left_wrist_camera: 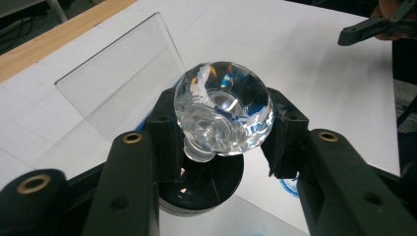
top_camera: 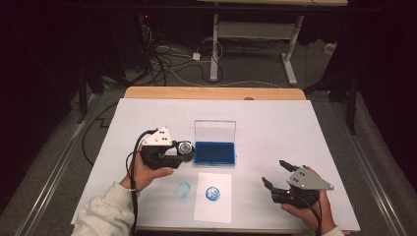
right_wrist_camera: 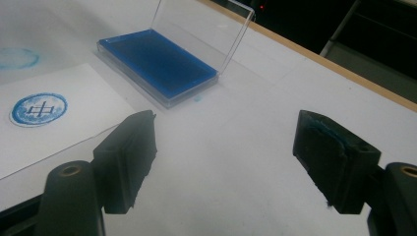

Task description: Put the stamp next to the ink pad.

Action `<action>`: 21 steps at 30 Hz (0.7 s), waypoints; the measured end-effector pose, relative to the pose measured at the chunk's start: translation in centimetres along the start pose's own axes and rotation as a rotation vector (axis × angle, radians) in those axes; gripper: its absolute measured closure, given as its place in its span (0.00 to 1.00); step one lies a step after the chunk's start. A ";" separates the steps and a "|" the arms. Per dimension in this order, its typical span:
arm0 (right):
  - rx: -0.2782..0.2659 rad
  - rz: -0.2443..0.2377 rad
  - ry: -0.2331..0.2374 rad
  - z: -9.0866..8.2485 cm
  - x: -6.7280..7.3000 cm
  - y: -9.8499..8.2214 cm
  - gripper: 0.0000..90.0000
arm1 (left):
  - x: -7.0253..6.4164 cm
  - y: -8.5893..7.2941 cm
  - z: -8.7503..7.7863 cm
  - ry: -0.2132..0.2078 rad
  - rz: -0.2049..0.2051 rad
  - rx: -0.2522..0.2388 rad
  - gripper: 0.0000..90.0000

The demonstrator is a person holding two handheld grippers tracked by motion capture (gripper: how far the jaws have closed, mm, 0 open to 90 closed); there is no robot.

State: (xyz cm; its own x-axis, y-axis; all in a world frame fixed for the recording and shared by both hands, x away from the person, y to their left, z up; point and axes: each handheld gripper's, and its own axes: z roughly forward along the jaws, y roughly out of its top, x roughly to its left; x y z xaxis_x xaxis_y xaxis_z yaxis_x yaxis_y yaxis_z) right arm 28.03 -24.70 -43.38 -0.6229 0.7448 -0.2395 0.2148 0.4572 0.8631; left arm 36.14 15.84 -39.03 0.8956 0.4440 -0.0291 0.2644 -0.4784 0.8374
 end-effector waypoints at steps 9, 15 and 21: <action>0.006 -0.004 0.011 0.1 0.1 -0.1 0.27 | 1.1 -0.7 0.5 0.004 -0.032 0.018 0.62; 0.009 -0.005 0.016 0.2 0.2 -0.1 0.27 | 1.6 -1.0 0.7 0.010 -0.044 0.024 0.61; 0.012 -0.011 0.020 0.3 0.2 -0.1 0.27 | 2.4 -1.3 0.9 0.026 -0.073 0.030 0.61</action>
State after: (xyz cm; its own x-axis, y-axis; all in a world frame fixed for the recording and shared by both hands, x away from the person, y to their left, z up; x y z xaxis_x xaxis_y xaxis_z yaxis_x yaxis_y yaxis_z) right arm 28.09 -24.45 -43.64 -0.6405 0.7295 -0.2399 0.2170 0.4716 0.8547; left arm 38.23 16.87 -40.69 0.8638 0.4982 -0.0749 0.3397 -0.4664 0.8167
